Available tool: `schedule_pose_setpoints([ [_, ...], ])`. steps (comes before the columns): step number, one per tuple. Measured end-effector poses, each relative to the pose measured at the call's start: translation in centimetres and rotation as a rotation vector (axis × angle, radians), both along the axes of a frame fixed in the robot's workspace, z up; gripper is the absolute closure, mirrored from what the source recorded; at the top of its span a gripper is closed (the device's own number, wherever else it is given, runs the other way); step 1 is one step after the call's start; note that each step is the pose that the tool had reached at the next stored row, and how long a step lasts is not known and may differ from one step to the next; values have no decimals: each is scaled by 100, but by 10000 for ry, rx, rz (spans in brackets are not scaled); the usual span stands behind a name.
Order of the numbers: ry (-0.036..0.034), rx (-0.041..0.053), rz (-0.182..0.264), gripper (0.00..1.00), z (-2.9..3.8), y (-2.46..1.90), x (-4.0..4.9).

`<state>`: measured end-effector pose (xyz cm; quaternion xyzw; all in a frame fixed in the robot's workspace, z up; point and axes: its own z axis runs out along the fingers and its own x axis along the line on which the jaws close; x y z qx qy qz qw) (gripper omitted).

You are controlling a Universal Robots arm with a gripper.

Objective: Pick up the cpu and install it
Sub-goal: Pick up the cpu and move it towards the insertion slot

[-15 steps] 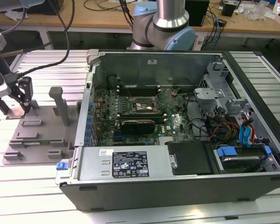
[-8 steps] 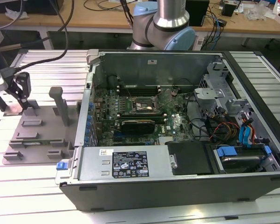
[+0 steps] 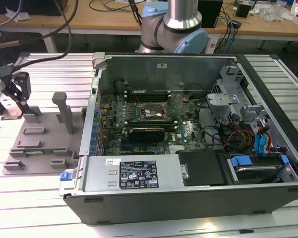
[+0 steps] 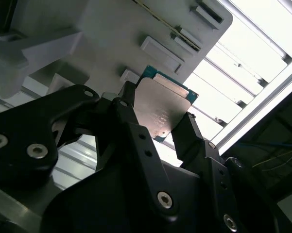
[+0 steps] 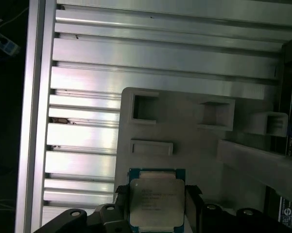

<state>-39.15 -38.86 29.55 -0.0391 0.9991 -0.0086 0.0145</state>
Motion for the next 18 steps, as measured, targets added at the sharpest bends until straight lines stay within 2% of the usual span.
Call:
schedule_pose_setpoints([
  [10,0,1,0,45,173,0,0],
  [18,0,0,0,45,338,0,0],
])
